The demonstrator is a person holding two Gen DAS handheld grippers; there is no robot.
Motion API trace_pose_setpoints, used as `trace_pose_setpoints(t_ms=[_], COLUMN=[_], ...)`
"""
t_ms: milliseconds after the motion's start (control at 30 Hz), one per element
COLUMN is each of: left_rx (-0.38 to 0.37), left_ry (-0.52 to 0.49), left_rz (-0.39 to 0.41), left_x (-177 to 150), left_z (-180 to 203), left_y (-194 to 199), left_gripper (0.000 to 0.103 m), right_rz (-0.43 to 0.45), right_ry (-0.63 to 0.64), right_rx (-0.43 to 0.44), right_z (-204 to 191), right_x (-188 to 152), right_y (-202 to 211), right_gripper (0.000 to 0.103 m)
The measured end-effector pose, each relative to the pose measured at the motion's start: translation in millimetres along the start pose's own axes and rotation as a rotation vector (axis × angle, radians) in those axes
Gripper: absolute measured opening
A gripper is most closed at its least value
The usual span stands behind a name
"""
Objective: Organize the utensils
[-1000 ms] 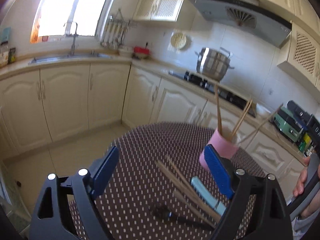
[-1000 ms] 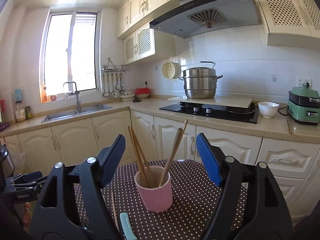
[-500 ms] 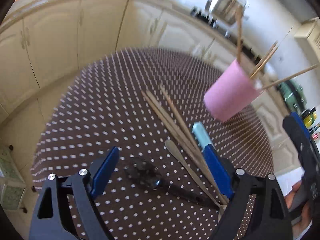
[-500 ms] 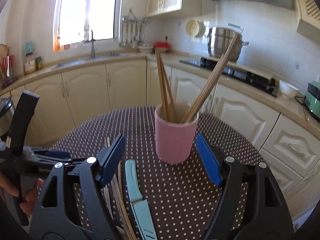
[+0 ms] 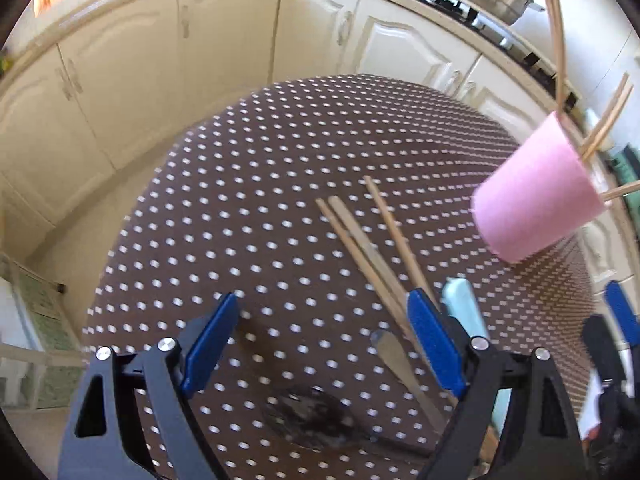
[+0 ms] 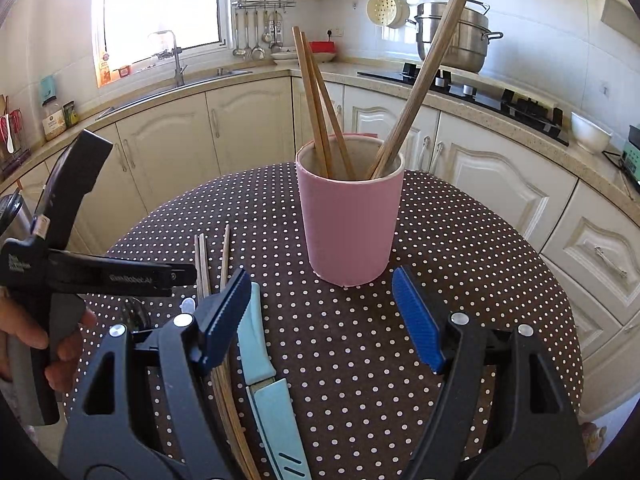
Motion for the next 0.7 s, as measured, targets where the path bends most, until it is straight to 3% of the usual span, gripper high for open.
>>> trace_pose_setpoints(t_ms=[400, 700], left_rx=[0.072, 0.098], left_ry=[-0.039, -0.061], left_rz=[-0.001, -0.016], left_x=[19.4, 11.2], left_z=[17.8, 19.5], left_y=[-20.6, -18.4], left_gripper=[0.085, 0.085], right_rz=[-0.007, -0.005], right_ry=[-0.015, -0.039], right_rx=[0.001, 0.010], right_z=[4.8, 12.8], right_x=[1.5, 2.6], right_y=[-8.7, -12.6], right_gripper=[0.073, 0.073])
Point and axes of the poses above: each gripper's, at about its wrist camera, not at the fingertips, and y roughly against the way its jaws point, z to its right, x to its top, the point moved 5 cm from there along -y, roughly the way its jaws point, and after that the axes turned 2 degrees about y, right-handed, at the moved point
